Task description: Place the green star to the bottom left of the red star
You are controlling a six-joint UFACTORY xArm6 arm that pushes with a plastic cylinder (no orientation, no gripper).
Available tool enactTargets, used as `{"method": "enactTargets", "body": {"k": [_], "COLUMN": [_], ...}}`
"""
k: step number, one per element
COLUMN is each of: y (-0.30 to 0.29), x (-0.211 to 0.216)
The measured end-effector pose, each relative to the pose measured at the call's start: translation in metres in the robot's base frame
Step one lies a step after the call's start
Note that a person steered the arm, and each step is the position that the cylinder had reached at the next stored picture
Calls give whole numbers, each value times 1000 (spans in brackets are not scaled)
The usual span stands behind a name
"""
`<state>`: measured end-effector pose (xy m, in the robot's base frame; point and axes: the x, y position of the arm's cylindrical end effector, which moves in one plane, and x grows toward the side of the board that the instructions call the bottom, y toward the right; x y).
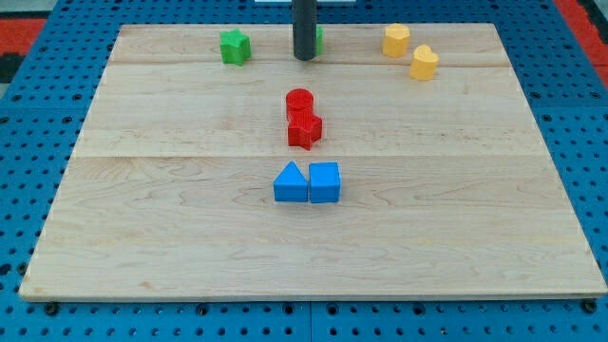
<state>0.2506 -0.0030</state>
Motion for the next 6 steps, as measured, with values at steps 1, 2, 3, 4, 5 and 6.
{"method": "enactTargets", "body": {"k": [1, 2, 3, 4, 5, 6], "y": [-79, -172, -225, -215, -129, -91], "x": [22, 81, 35, -43, -55, -30]}}
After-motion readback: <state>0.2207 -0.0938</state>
